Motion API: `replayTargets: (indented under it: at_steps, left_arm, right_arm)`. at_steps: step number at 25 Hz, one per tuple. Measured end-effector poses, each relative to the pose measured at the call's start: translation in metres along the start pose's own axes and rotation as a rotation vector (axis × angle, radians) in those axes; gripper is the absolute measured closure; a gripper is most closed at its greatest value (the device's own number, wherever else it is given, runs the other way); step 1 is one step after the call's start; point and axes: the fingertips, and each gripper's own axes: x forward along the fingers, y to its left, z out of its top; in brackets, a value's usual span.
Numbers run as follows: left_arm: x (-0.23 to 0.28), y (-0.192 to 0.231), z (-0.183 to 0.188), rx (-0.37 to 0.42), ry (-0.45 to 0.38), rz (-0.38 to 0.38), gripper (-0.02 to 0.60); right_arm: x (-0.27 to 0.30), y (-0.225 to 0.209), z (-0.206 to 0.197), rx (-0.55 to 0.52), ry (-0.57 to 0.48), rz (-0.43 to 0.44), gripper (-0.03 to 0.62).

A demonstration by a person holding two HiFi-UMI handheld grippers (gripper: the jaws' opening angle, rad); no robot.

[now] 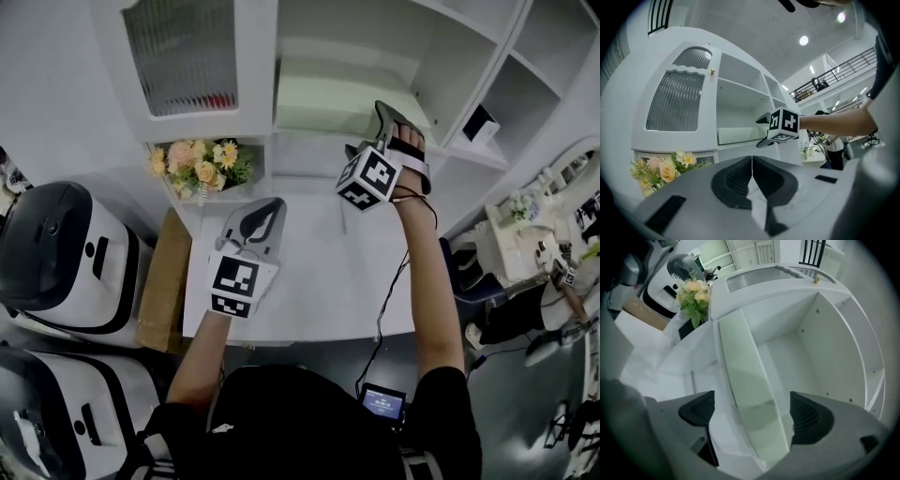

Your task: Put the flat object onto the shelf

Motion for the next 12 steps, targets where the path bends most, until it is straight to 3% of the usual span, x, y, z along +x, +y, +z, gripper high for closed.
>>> replayTargets:
  at_steps: [12]
  left_arm:
    - [-0.027,0.002,0.012,0.017,-0.021,-0.049,0.575]
  right_arm:
    - [-0.044,0.007,0.008,0.162,0.018,0.025,0.094]
